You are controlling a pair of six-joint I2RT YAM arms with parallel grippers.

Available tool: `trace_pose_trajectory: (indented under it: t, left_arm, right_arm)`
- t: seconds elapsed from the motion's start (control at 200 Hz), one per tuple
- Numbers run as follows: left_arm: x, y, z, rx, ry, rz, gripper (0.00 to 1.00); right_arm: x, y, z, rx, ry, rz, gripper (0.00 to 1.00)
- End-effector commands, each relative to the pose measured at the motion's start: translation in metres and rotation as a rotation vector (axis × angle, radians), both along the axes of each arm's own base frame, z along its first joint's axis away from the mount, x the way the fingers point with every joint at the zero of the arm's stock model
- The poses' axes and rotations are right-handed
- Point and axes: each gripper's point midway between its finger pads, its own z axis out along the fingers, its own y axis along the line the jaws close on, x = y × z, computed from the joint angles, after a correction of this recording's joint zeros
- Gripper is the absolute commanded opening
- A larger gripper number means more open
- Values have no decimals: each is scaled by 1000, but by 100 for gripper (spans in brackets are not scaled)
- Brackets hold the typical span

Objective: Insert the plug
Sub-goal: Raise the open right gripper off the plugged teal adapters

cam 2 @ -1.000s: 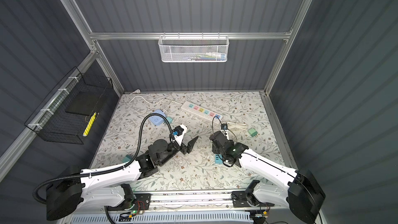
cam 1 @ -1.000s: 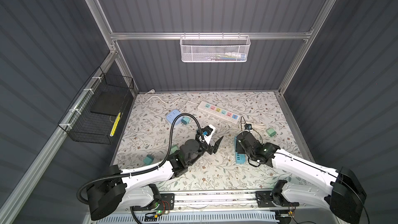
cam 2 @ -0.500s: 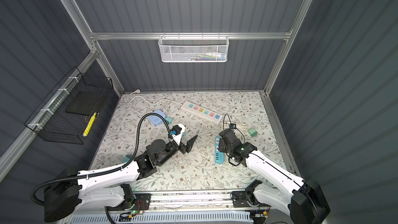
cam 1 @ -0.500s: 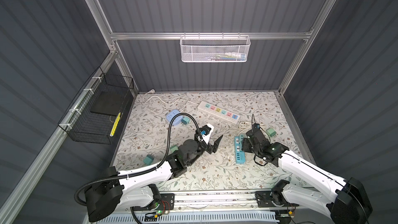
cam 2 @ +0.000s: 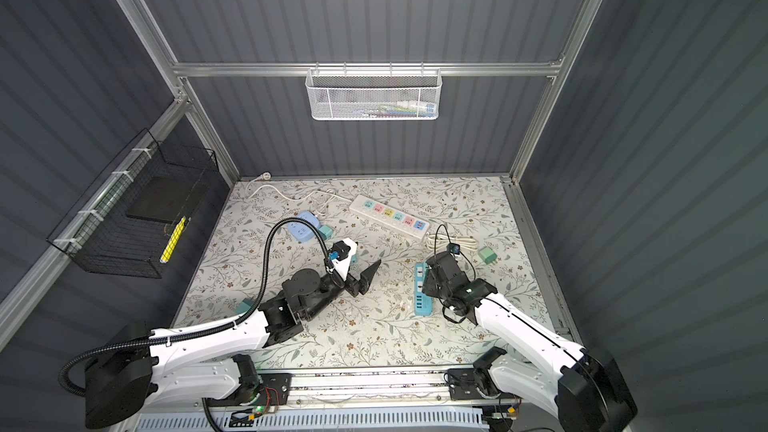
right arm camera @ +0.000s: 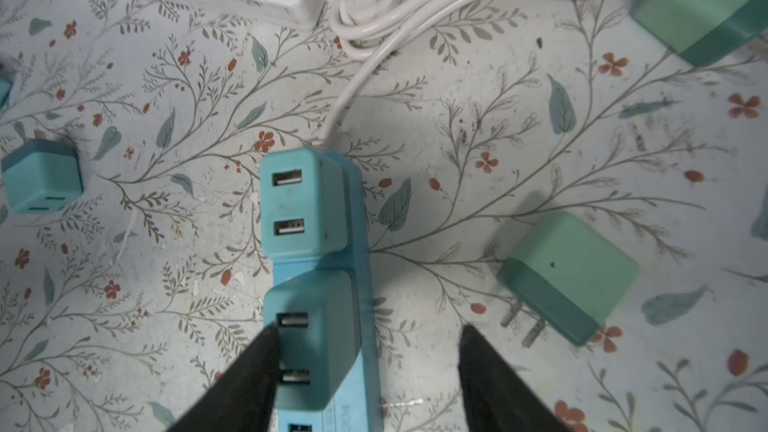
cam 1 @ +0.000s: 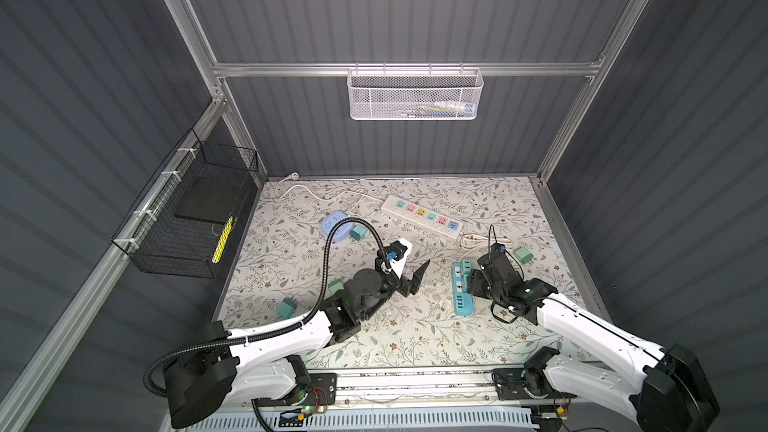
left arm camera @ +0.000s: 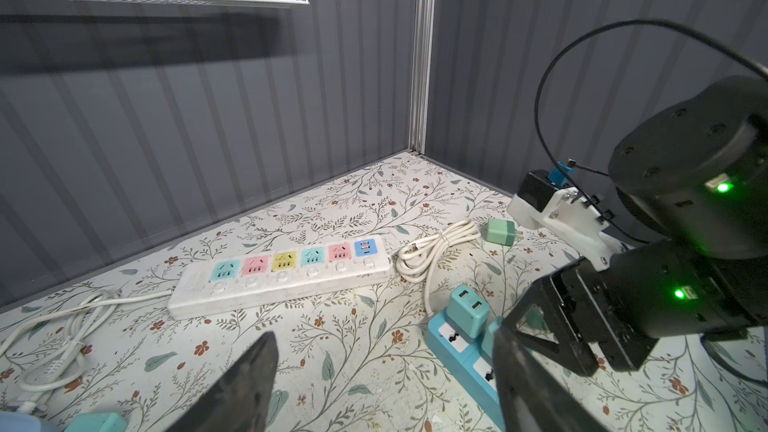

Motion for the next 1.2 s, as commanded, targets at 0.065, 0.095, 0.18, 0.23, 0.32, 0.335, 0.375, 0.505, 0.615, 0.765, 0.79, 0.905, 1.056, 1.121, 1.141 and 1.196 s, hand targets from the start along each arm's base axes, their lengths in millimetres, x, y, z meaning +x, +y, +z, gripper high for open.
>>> trace_pose_trajectory:
  t: [0.065,0.095,0.18,0.23,0.32,0.335,0.375,0.505,0.615,0.765,0.79,0.905,1.056,1.121,1.141,1.196]
  left_arm:
    - [0,6,2,-19,17,19,81]
    - [-1,7,2,-20,19,21,81]
    - [-1,8,2,-21,21,24,82]
    - [-1,10,1,-17,24,28,82]
    - [-2,12,2,-16,25,30,82]
    - [-2,12,3,-18,24,31,82]
    - [-2,13,3,-20,23,33,82]
    - [-1,14,2,-15,22,41,82]
    - [0,13,1,-12,21,43,82]
    - [1,15,2,-7,14,52,82]
    - [1,15,3,-7,12,53,82]
    - [2,16,3,-5,8,60,83]
    - [3,16,5,2,0,70,83]
    - [5,17,5,9,-2,77,83]
    - [5,17,5,10,-3,79,83]
    - [6,18,6,13,-6,85,83]
  right_arm:
    - [-4,21,7,-1,54,65,85]
    - [-5,26,-1,-20,81,78,86]
    - [-5,35,-17,-62,124,90,89]
    - [-5,38,-24,-81,140,92,90]
    - [-3,36,-35,-100,158,61,90]
    - [-3,37,-36,-100,158,59,90]
    - [-2,37,-38,-93,158,52,89]
    - [-1,44,-50,-85,178,67,82]
    - [4,46,-54,-80,160,65,75]
    - [10,32,-55,-97,154,22,59]
    - [11,29,-55,-101,156,15,56]
    - [20,17,-54,-110,159,-3,50]
    - [42,2,-41,-101,126,-21,48]
    - [54,-5,-37,-102,114,-29,48]
    - [58,-7,-36,-104,110,-30,48]
    - [68,-13,-35,-103,108,-42,48]
